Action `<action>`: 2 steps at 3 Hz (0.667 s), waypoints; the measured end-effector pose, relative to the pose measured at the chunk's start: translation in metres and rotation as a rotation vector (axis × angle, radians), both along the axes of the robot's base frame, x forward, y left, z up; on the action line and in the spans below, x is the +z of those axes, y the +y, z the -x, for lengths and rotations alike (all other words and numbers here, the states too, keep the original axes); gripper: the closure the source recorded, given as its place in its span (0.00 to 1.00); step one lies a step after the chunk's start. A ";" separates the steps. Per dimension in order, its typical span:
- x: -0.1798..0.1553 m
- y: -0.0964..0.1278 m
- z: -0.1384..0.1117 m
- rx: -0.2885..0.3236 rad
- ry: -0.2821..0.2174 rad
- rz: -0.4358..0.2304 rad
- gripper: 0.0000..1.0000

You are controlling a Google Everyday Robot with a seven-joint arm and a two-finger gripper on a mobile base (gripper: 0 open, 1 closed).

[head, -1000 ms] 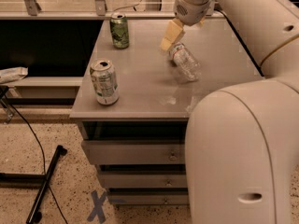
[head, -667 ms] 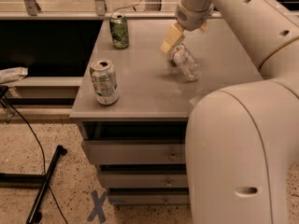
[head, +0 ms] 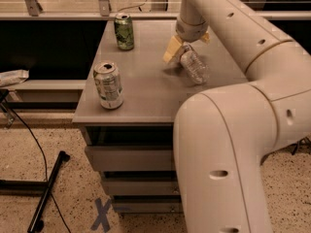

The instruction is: Place water bottle upright

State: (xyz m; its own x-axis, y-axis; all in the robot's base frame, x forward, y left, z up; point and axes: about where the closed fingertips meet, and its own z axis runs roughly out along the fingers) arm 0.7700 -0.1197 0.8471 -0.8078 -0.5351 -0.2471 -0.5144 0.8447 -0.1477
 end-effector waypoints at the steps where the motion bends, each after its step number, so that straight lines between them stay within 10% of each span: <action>1: -0.016 0.010 -0.008 -0.006 0.035 -0.012 0.16; 2: -0.017 0.028 -0.008 0.049 0.067 -0.043 0.40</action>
Offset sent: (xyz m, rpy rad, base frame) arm 0.0226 0.0407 0.0062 0.0784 0.1229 0.1260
